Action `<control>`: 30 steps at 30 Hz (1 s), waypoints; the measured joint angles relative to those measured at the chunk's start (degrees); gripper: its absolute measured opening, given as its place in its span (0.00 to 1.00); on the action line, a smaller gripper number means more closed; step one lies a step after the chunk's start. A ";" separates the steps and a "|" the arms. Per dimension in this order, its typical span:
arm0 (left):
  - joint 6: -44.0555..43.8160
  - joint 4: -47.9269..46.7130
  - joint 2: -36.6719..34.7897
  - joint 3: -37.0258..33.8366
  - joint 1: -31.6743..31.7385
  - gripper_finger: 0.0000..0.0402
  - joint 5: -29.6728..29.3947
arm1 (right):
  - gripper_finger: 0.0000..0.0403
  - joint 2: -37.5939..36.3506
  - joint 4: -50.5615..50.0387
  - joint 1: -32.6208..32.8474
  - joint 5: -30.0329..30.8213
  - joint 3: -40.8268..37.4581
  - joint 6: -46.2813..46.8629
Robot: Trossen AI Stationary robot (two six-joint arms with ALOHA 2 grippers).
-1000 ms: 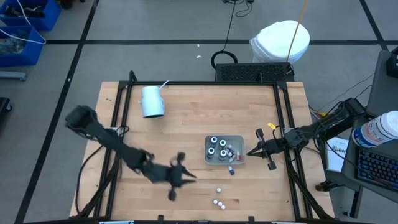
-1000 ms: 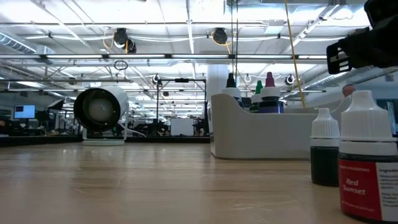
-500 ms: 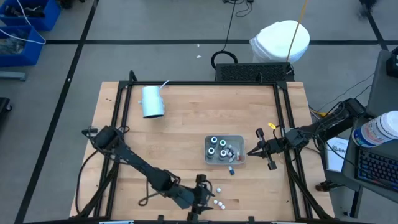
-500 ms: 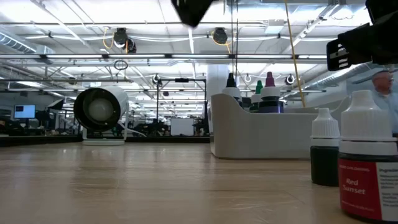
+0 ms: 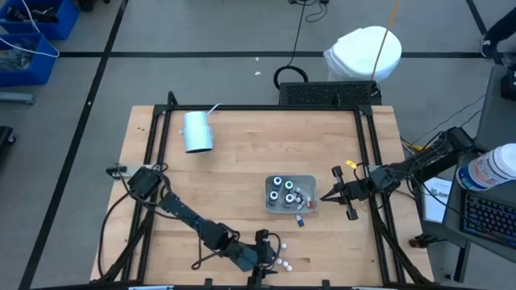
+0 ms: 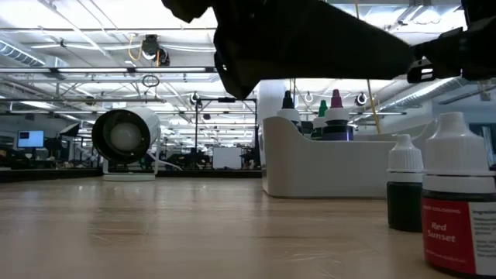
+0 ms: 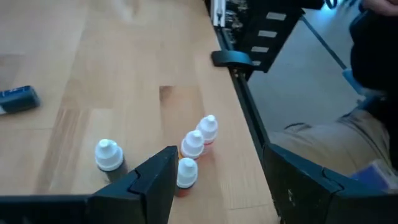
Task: Pick & Place food coloring
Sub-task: Put the red food coloring bottle into the gray bin
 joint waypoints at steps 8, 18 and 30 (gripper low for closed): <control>-2.47 0.21 0.21 0.00 -0.72 0.60 -3.61 | 0.00 0.02 0.04 0.00 0.18 -0.02 -0.20; -0.55 1.12 4.24 0.04 0.23 0.60 -1.80 | 0.00 0.02 0.04 0.00 0.59 -0.04 -0.05; -0.89 2.41 5.32 0.04 1.16 0.60 -0.21 | 0.00 0.02 -0.42 0.00 3.32 -0.04 -0.01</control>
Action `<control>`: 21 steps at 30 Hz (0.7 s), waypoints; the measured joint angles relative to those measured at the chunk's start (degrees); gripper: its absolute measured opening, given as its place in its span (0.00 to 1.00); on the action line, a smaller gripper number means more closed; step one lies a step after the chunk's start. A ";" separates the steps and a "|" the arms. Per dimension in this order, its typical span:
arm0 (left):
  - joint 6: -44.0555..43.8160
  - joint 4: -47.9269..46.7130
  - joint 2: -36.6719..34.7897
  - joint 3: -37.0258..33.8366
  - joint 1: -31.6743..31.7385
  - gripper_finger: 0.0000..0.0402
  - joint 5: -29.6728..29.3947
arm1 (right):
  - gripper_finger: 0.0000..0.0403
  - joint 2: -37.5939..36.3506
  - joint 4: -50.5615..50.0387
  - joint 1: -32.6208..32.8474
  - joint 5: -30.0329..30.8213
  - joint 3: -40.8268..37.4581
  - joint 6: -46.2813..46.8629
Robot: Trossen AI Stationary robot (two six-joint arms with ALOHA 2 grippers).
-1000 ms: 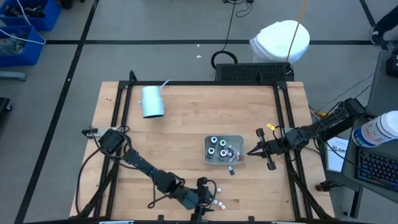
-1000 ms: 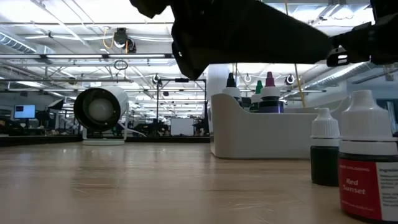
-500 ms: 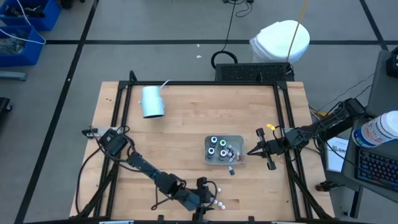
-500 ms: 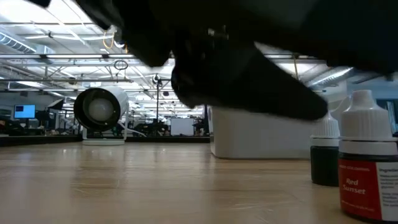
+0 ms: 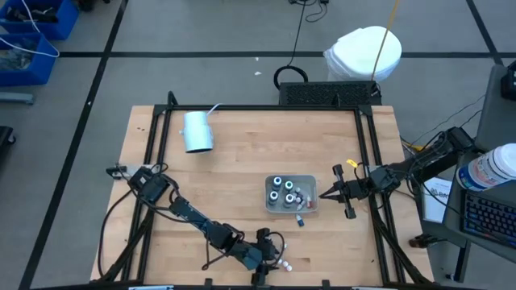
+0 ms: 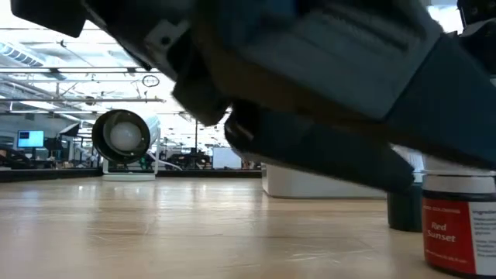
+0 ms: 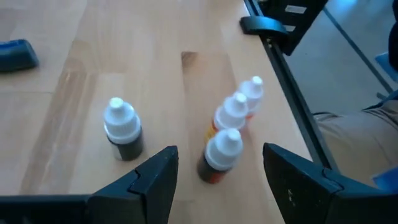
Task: Pick & Place food coloring
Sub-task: Put the red food coloring bottle into the gray bin
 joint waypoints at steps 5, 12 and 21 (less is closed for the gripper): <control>0.10 0.60 0.01 0.02 0.62 0.60 0.00 | 0.00 0.00 0.00 0.00 0.00 0.00 -0.01; 0.17 0.62 0.04 0.02 0.83 0.60 0.00 | 0.00 0.00 -0.02 0.00 0.00 0.00 -0.24; -0.89 4.63 2.75 0.04 1.24 0.60 3.18 | 0.00 0.00 -0.15 0.00 0.00 0.00 -0.85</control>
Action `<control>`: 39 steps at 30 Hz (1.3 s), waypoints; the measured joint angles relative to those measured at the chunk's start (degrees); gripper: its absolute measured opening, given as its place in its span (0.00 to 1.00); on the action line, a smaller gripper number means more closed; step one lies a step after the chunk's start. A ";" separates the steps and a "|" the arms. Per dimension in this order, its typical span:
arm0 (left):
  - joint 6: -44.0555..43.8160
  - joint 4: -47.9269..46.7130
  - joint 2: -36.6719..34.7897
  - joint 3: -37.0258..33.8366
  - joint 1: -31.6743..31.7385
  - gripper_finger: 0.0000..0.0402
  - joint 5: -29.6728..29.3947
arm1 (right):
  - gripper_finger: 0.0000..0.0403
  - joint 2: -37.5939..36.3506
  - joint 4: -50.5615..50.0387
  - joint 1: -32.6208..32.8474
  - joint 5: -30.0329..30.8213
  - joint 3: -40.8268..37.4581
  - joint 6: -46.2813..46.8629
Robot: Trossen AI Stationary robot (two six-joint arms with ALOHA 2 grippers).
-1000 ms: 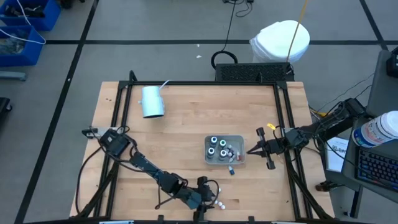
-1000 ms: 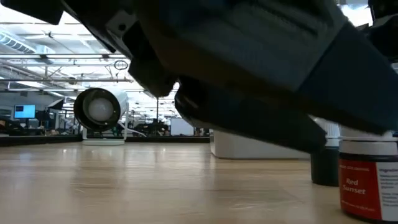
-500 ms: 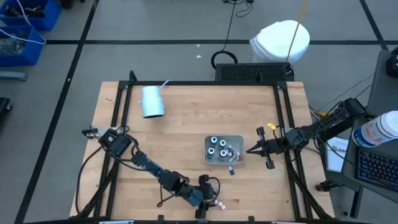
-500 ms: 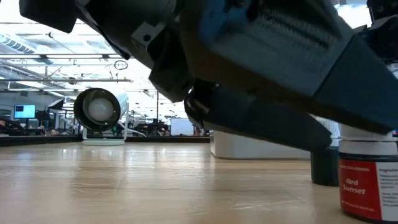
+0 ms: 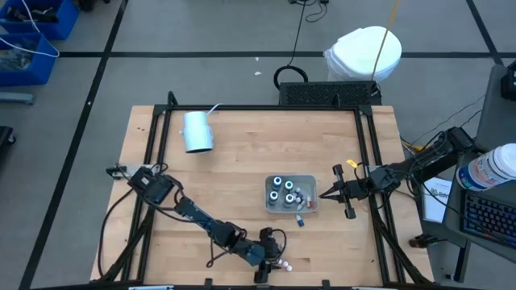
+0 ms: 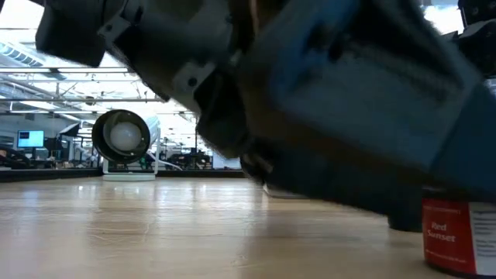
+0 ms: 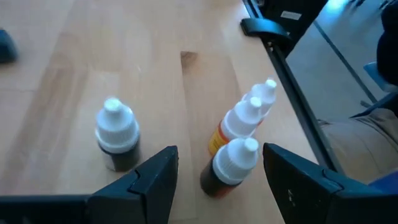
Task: Pick & Place food coloring
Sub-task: Put the red food coloring bottle into the gray bin
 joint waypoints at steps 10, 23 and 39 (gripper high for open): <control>-0.81 0.33 0.78 -0.02 0.03 0.60 0.84 | 0.00 -0.02 -0.26 0.00 0.00 0.00 -0.21; -0.24 -1.94 -1.31 -0.02 0.40 0.59 1.27 | 0.00 0.00 -0.33 0.00 0.00 0.00 -0.43; -0.66 -1.91 -1.32 -0.02 0.44 0.57 0.71 | 0.00 -0.02 -0.28 0.00 0.00 0.00 -0.76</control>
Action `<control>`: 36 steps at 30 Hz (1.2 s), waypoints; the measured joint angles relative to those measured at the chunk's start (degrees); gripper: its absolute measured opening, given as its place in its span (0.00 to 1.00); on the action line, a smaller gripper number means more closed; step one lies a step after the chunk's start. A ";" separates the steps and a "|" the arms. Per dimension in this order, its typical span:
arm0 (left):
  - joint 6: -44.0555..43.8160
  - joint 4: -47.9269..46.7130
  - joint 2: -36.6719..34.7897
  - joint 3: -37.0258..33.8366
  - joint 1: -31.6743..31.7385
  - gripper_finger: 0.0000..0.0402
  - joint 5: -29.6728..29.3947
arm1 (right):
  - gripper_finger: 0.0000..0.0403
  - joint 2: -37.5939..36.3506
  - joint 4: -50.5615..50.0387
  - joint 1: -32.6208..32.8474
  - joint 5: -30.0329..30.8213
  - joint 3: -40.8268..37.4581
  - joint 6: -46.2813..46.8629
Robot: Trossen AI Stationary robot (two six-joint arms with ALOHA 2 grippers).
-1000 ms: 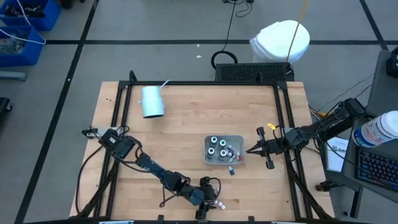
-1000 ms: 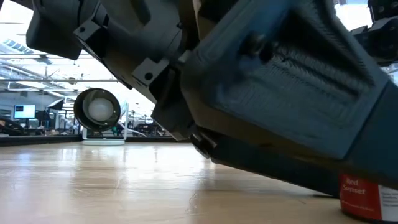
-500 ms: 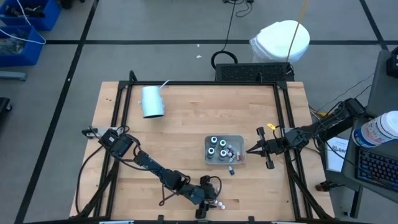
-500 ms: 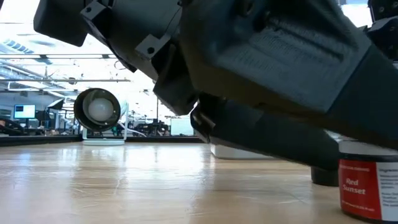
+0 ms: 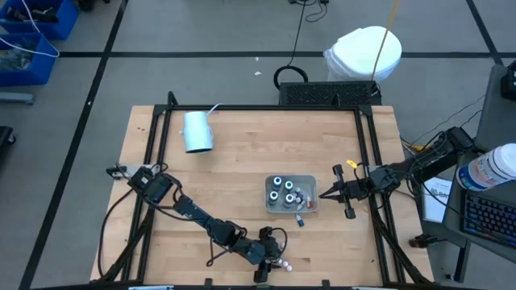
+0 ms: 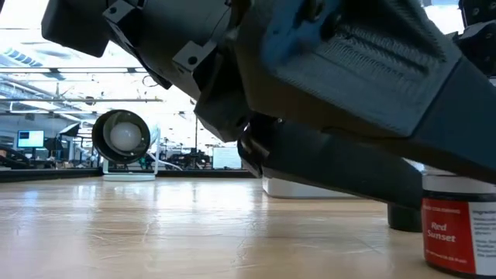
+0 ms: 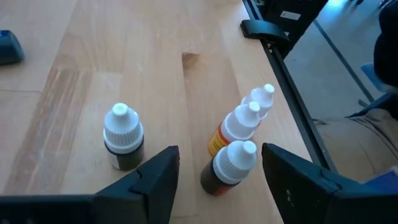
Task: Pick & Place food coloring
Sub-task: Put the red food coloring bottle into the gray bin
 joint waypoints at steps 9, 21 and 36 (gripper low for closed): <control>0.18 -0.04 0.00 0.00 0.13 0.32 0.02 | 0.00 0.01 -0.02 0.00 0.00 0.00 0.07; 0.96 -4.51 -3.44 -0.09 0.02 0.18 5.16 | 0.00 0.02 -0.85 0.00 0.00 0.00 -0.39; 13.42 -12.96 -22.43 0.00 4.15 0.17 -4.98 | 0.00 0.02 0.09 -0.04 0.00 0.00 -0.95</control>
